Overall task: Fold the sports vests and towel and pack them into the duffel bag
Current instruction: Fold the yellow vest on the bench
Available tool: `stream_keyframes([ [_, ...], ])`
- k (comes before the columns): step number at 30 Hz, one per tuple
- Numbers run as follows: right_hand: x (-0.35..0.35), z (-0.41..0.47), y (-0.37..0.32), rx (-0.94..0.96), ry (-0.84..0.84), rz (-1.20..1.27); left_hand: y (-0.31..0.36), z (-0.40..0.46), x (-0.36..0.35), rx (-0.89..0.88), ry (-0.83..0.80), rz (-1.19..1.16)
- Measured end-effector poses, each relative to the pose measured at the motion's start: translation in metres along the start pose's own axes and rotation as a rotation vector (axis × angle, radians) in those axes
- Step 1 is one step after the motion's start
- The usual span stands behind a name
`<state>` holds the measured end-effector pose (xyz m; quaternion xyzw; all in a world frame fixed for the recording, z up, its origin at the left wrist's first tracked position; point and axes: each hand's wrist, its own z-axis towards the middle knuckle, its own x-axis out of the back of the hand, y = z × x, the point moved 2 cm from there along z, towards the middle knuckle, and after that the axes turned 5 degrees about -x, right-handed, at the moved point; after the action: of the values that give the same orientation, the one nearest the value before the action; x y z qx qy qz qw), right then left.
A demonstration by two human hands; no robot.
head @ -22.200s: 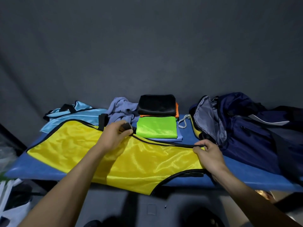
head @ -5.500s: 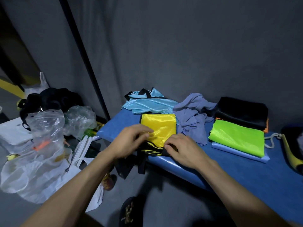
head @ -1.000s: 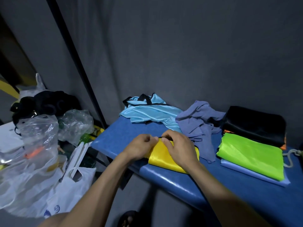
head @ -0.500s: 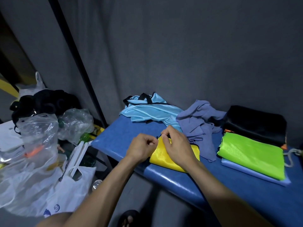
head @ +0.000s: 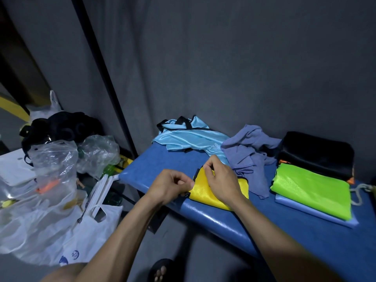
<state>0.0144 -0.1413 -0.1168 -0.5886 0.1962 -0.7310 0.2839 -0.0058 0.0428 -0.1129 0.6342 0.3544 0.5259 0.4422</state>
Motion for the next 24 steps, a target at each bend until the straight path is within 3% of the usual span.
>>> stream_keyframes([
  [4,0.004,-0.001,0.0,-0.045,-0.022,0.183,0.007,0.003,-0.007,-0.013,0.047,0.035],
  [8,0.003,-0.001,-0.001,-0.098,0.0,0.195,0.003,0.003,-0.018,-0.091,0.109,0.184],
  [16,-0.003,0.007,-0.006,-0.132,-0.003,0.066,-0.002,0.0,-0.01,-0.058,-0.173,0.097],
  [20,-0.006,0.007,-0.006,-0.13,0.022,0.049,0.006,-0.017,-0.022,-0.023,0.029,0.178],
  [24,-0.008,0.005,-0.007,-0.107,0.06,0.037,0.005,-0.039,-0.035,-0.136,0.318,0.32],
])
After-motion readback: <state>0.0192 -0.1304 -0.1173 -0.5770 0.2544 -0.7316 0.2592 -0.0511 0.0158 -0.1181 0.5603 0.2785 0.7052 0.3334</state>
